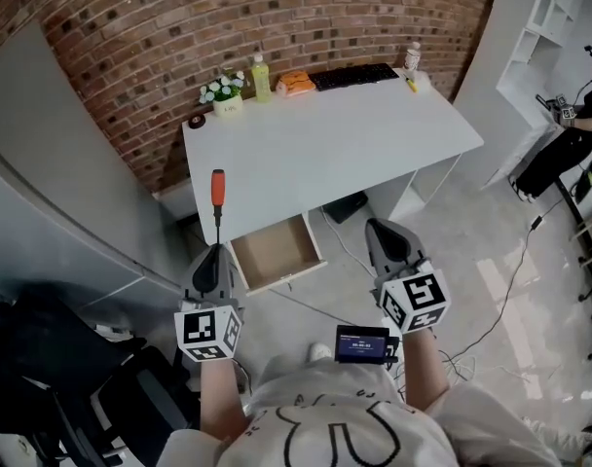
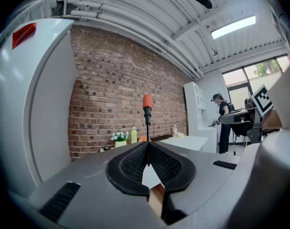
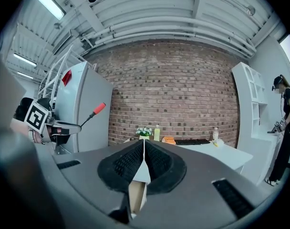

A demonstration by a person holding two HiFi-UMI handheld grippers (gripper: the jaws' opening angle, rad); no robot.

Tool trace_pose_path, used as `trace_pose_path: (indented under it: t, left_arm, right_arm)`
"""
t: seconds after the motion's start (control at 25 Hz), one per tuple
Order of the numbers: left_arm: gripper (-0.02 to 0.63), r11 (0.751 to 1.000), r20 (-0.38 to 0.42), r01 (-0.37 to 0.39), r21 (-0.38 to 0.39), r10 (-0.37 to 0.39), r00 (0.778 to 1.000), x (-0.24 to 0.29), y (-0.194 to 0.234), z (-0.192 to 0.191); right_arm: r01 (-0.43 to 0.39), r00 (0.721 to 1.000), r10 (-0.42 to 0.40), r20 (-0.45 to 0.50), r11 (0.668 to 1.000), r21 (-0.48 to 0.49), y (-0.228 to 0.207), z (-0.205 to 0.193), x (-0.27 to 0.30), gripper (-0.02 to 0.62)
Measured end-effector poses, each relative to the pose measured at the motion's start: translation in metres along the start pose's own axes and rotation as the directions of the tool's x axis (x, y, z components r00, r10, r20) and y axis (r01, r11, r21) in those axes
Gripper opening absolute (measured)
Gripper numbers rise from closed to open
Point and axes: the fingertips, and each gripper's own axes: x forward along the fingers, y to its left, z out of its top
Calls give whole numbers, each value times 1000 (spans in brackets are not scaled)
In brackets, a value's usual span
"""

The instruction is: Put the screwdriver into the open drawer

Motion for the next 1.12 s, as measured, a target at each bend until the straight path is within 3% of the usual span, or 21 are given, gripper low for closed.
trace_pose_path:
  t: [0.2,0.48,0.72,0.88,1.0,1.12]
  left_arm:
    - [20,999,-3,48,-10,-48,999,32,12,-3]
    - [20,981,-3,194,1,-194,981,98,16,8]
    - [20,937,-16,349,1,-349,937,145,-6,9]
    - [20,902,-46,432,0,-431,901,164,-14,-7]
    - [20,884,-69,468,-12,-467,881,174,-21,-19]
    - [20,869,-98,494,-24,-494,864,176,-31,-33]
  right_arm:
    - [66,998,-66,-24,998,5,-9,-6,12,21]
    - [249,968,-247,-54,968,41,-33,-3,14,21]
    - [408,911,-402,-88,911,64,-52,-8,3,21]
    - [505,860,-494,-130,859,77,-53,-27,-10,21]
    - [553,828,-536,-166,829,83,-55,-40,-21,21]
    - [570,813,-546,-201,817,86,-53,-52,-27,21]
